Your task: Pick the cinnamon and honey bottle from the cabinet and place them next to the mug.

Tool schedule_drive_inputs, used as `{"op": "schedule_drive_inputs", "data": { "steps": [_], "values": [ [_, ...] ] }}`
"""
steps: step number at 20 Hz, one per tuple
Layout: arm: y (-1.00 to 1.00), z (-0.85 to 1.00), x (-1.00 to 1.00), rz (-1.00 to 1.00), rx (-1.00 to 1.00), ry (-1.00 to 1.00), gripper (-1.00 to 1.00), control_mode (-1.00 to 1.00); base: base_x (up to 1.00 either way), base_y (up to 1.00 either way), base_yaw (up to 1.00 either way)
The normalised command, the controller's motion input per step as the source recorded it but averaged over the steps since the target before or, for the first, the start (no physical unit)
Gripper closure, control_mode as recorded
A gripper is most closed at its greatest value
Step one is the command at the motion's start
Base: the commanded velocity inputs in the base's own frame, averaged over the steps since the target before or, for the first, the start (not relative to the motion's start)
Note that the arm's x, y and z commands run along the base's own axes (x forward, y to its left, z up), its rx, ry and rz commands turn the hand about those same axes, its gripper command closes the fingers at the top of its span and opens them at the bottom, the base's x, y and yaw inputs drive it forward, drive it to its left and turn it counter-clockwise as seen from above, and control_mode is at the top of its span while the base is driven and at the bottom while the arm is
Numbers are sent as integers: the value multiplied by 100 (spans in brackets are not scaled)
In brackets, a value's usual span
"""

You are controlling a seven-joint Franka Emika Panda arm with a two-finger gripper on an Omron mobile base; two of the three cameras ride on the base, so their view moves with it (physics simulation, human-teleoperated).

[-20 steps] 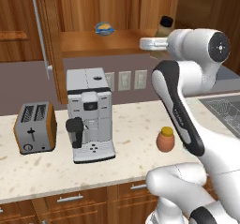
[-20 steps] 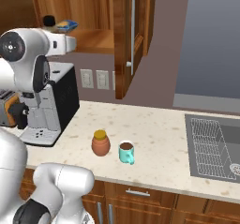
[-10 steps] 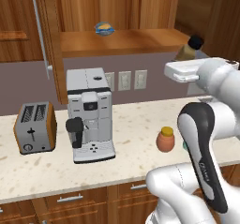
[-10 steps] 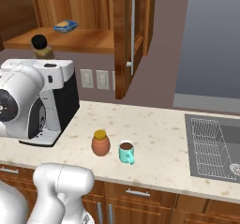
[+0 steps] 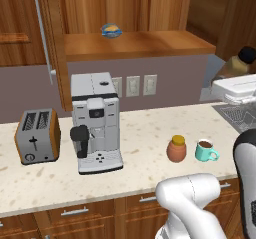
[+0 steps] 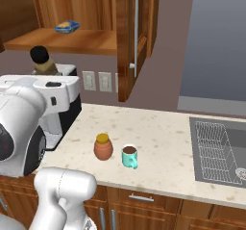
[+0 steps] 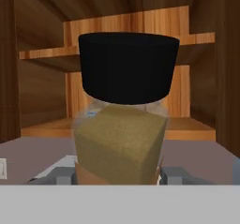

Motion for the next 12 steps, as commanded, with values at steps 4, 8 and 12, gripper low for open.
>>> {"op": "schedule_drive_inputs", "data": {
  "steps": [4,8,12],
  "values": [
    [-32,0,-19,7,0,8,100,-100,0,0,0],
    [-24,0,-2,7,-1,15,100,-100,0,0,0],
    [-33,-8,-11,4,0,9,100,-100,0,0,0]
  ]
}}
